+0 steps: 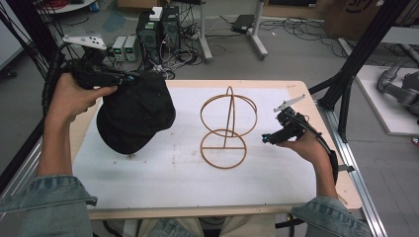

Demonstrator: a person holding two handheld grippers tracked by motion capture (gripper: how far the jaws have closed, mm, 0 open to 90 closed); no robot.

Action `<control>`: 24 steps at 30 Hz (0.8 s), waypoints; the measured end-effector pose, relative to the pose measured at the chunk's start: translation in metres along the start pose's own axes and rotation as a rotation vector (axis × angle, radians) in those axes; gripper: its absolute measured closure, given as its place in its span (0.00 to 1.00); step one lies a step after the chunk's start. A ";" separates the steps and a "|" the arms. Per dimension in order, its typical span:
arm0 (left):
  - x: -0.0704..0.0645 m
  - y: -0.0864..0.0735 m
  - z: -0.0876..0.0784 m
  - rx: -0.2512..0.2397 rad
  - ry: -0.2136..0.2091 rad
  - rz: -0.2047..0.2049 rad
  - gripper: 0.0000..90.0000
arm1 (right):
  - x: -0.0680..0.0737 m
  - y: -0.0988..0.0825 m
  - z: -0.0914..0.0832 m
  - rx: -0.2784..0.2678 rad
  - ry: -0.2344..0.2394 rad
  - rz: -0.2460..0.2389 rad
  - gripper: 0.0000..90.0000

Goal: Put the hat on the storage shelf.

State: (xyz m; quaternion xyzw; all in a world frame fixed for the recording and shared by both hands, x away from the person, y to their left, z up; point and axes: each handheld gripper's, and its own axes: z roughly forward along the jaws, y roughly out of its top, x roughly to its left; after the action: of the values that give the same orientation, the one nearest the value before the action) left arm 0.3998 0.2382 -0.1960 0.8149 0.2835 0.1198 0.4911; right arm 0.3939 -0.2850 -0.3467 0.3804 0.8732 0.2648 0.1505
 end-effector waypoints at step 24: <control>-0.023 0.058 0.024 -0.002 -0.301 0.117 0.97 | -0.001 -0.001 -0.001 -0.003 0.007 0.006 0.09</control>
State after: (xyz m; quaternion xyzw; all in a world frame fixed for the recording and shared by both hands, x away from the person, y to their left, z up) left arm 0.4123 0.1864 -0.1557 0.8383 0.1589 0.0251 0.5209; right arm 0.3940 -0.2862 -0.3465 0.3818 0.8722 0.2681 0.1473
